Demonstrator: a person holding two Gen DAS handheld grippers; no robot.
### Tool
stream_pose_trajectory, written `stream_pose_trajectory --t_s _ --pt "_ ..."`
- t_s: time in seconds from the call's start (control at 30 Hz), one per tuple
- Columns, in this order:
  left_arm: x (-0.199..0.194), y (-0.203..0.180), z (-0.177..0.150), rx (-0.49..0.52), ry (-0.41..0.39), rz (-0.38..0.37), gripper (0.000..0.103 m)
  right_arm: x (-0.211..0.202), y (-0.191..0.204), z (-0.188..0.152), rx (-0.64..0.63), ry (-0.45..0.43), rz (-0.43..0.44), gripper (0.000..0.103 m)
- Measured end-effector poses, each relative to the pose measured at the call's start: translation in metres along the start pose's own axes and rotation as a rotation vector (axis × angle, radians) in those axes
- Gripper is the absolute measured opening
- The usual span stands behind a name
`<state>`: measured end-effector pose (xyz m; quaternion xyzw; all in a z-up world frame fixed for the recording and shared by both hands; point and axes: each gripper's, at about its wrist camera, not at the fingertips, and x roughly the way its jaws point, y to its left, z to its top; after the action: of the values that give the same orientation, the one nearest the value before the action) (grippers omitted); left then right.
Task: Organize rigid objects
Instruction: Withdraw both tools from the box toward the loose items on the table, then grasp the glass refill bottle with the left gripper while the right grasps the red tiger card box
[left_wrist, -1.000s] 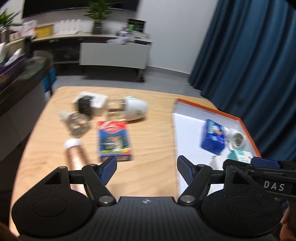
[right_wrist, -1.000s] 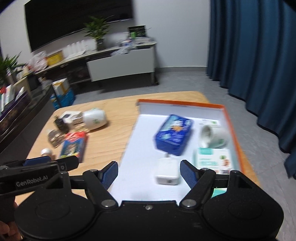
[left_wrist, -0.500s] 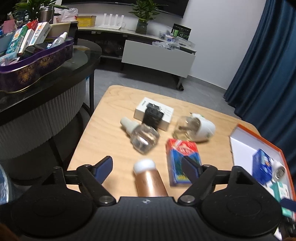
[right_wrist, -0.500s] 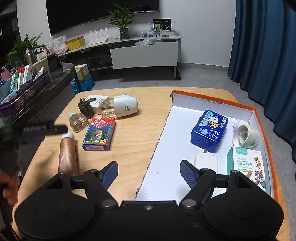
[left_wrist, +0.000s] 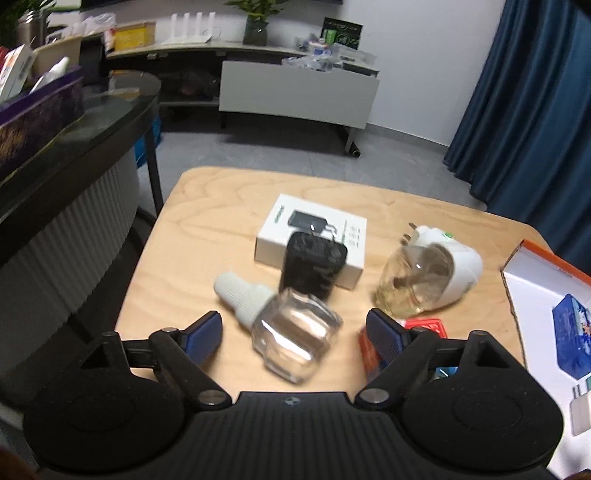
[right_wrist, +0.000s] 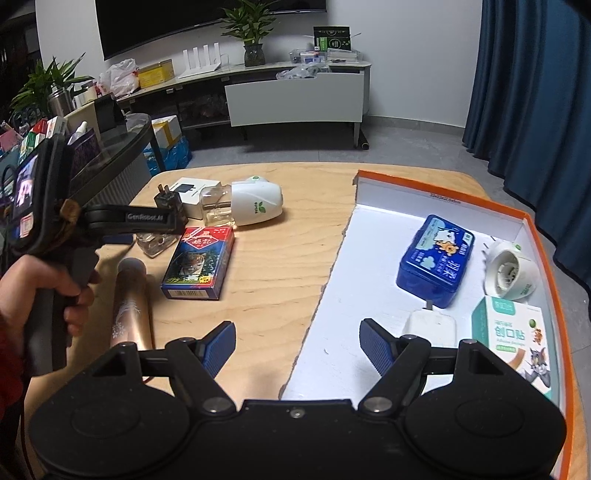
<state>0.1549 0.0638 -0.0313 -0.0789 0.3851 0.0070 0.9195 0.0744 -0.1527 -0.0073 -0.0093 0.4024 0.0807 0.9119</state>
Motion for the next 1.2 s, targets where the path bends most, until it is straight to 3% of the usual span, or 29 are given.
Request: stream_pose_trajectory --t_s 0.17,0.47,0.53,0.6,0.7,1.0,1.2 --pt "-0.006 0.019 -0.005 0.06 -0.007 -0.02 0.083 0.004 0.001 0.002 -0.009 -0.006 0.007 0.088" --pt "-0.01 0.029 -0.006 0.029 -0.039 0.004 0.085 0.016 0.008 0.007 -0.009 0.009 0.025 0.088" --pt "-0.006 0.023 -0.006 0.044 -0.042 0.006 0.077 0.018 0.012 0.009 -0.023 0.009 0.029 0.088" --pt "-0.004 0.016 -0.008 0.082 -0.062 0.032 0.062 0.02 0.016 0.011 -0.029 0.012 0.033 0.088" --pt "-0.008 0.018 -0.011 0.093 -0.077 0.029 0.052 0.026 0.021 0.015 -0.022 0.021 0.058 0.088" --pt "-0.034 0.024 -0.019 0.087 -0.136 0.011 0.051 0.063 0.058 0.04 -0.041 0.062 0.134 0.088" --pt "-0.053 0.026 -0.026 0.054 -0.16 0.0 0.051 0.106 0.08 0.056 -0.01 0.124 0.127 0.088"
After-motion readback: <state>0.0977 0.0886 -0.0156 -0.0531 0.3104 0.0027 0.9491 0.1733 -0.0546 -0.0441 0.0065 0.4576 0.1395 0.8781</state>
